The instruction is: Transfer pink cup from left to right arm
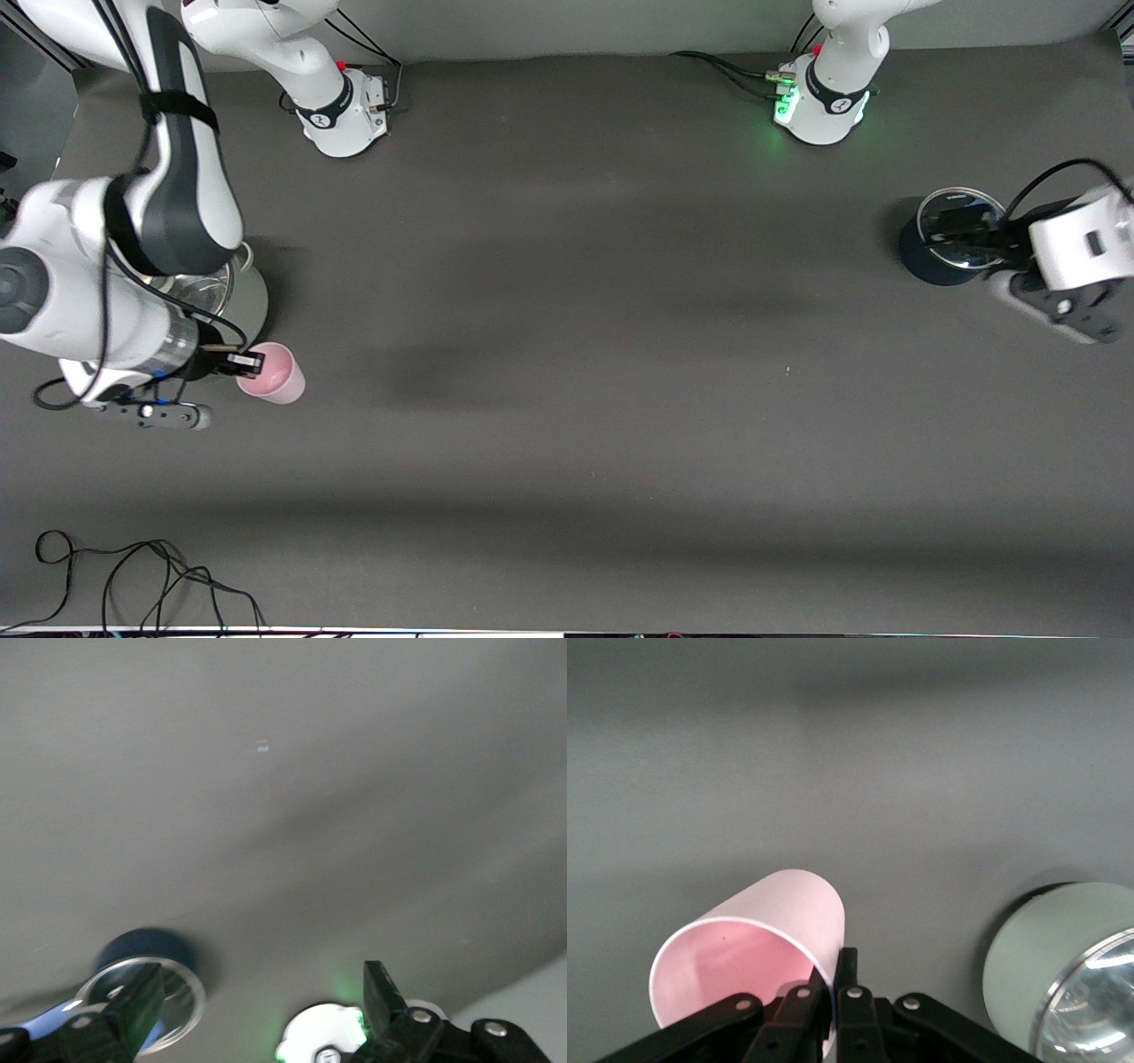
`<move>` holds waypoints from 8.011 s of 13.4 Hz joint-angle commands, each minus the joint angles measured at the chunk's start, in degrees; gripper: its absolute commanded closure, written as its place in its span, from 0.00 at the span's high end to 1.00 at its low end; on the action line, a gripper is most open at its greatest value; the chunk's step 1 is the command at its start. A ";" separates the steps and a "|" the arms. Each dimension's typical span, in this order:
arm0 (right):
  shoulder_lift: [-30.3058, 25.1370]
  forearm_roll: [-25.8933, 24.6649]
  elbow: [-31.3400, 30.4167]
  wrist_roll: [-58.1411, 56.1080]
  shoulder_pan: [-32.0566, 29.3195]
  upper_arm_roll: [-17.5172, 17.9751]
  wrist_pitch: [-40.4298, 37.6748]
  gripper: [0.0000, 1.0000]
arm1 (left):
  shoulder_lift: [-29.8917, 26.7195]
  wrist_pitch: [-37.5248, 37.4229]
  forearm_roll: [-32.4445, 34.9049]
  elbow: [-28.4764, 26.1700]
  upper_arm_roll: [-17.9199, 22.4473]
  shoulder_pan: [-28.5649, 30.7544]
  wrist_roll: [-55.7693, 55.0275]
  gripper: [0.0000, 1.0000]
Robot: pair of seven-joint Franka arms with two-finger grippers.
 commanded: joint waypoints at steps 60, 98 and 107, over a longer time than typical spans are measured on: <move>-14.37 -7.07 4.94 -1.96 -24.23 24.79 -11.23 1.00 | -6.43 11.75 2.56 -4.42 18.28 -19.72 -21.04 1.00; -20.17 -0.67 5.58 -2.40 -22.04 21.90 -15.75 1.00 | -5.99 12.55 2.56 -3.46 18.20 -20.16 -20.07 1.00; -18.41 -0.75 7.86 -2.40 -21.60 20.84 -14.25 1.00 | -5.99 12.46 2.56 -3.28 18.20 -20.16 -20.07 1.00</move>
